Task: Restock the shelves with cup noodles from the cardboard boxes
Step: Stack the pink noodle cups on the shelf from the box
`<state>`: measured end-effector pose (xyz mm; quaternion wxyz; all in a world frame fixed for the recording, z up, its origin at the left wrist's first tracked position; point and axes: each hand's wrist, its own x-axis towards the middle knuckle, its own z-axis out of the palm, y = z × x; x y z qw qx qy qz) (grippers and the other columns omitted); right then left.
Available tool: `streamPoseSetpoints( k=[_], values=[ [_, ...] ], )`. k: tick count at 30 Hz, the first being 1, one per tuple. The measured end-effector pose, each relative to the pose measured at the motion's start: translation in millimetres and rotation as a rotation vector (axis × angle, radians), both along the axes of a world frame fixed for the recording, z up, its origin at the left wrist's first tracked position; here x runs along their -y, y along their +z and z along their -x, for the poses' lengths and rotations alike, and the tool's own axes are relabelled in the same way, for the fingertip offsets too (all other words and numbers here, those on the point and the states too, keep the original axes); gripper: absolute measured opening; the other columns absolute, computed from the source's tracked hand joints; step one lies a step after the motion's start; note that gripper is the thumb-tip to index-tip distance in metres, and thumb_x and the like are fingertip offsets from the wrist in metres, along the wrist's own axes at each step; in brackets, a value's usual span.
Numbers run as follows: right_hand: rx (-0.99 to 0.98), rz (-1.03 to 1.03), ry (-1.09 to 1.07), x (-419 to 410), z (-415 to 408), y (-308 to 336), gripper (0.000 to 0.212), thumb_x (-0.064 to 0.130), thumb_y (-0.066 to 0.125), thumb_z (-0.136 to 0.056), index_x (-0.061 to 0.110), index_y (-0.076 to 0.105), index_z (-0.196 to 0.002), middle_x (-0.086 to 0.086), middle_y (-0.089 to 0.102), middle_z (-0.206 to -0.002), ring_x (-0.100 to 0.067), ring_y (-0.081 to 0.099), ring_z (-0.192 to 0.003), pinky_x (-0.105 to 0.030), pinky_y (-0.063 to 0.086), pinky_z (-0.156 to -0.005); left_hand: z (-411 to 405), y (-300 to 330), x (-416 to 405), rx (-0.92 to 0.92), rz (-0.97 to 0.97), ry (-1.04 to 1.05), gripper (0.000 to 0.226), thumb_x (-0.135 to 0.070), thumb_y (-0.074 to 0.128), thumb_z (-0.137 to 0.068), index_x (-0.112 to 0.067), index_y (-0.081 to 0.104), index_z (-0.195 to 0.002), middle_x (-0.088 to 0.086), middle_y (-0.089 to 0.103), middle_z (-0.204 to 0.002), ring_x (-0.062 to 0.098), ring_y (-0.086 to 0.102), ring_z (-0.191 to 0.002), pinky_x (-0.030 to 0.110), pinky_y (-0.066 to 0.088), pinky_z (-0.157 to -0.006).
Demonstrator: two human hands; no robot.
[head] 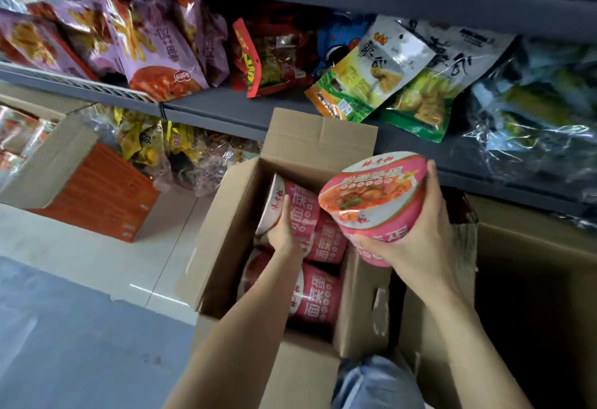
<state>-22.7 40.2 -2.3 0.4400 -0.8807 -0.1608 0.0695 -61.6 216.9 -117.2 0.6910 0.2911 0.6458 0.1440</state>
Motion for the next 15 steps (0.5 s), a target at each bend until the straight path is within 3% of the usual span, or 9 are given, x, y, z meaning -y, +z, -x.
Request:
streamPoseSetpoints(
  k=[3, 5, 7, 8, 10, 12, 15],
  values=[
    [-0.096, -0.096, -0.007, 15, 2, -1, 0.142, 0.057, 0.089, -0.038, 0.037, 0.002, -0.15, 0.009, 0.028, -0.15, -0.008, 0.03, -0.138, -0.028, 0.027, -0.109, 0, 2, 5, -0.021, -0.06, 0.124, 0.11, -0.067, 0.083, -0.046, -0.006, 0.042, -0.128, 0.002, 0.055, -0.124, 0.022, 0.058, -0.109, 0.033, 0.047, -0.091],
    [-0.11, -0.085, 0.016, 21, 7, 3, 0.138, 0.046, 0.091, -0.044, 0.037, 0.002, -0.15, 0.008, 0.028, -0.151, -0.008, 0.03, -0.137, -0.026, 0.027, -0.106, 5, -3, 3, -0.061, -0.05, 0.138, 0.134, -0.073, 0.081, -0.03, -0.007, 0.03, -0.134, 0.007, 0.051, -0.129, 0.025, 0.056, -0.113, 0.036, 0.05, -0.087],
    [-0.143, -0.107, 0.017, 24, 13, 10, 0.138, 0.042, 0.09, -0.045, 0.037, 0.001, -0.15, 0.009, 0.03, -0.149, -0.006, 0.033, -0.134, -0.022, 0.028, -0.103, 11, 3, 4, -0.01, -0.047, 0.133, 0.125, -0.063, 0.087, -0.034, -0.012, 0.029, -0.133, 0.008, 0.053, -0.125, 0.027, 0.06, -0.106, 0.033, 0.051, -0.067],
    [-0.161, -0.142, 0.002, 25, 17, 14, 0.138, 0.039, 0.09, -0.045, 0.036, 0.001, -0.15, 0.011, 0.031, -0.146, 0.0, 0.035, -0.13, -0.014, 0.028, -0.1, 15, 10, 4, 0.018, -0.067, 0.105, 0.121, -0.058, 0.089, -0.038, -0.013, 0.028, -0.134, 0.007, 0.053, -0.123, 0.027, 0.061, -0.105, 0.033, 0.051, -0.066],
    [-0.164, -0.21, -0.036, 27, 22, 24, 0.134, 0.024, 0.091, -0.049, 0.026, 0.004, -0.151, 0.015, 0.031, -0.135, 0.026, 0.032, -0.112, 0.007, 0.024, -0.085, 28, 21, 6, 0.076, -0.139, 0.016, 0.121, -0.052, 0.089, -0.047, -0.015, 0.023, -0.141, 0.006, 0.052, -0.125, 0.025, 0.058, -0.11, 0.038, 0.051, -0.084],
    [-0.162, -0.249, -0.049, 29, 27, 34, 0.13, 0.012, 0.091, -0.052, 0.02, 0.007, -0.151, 0.02, 0.028, -0.127, 0.045, 0.021, -0.091, 0.015, 0.019, -0.072, 48, 38, 4, 0.196, -0.254, -0.117, 0.119, -0.056, 0.089, -0.046, -0.021, 0.029, -0.142, 0.004, 0.055, -0.127, 0.022, 0.059, -0.111, 0.045, 0.048, -0.096],
    [-0.173, -0.337, -0.015, 22, 29, 57, 0.133, 0.017, 0.09, -0.052, 0.031, -0.001, -0.149, 0.033, 0.03, -0.121, 0.043, 0.029, -0.092, 0.014, 0.025, -0.071, 80, 79, -10, 0.411, -0.397, -0.33, 0.088, -0.057, 0.086, -0.055, -0.032, 0.046, -0.13, 0.005, 0.062, -0.125, 0.023, 0.064, -0.109, 0.049, 0.051, -0.091]
  ],
)
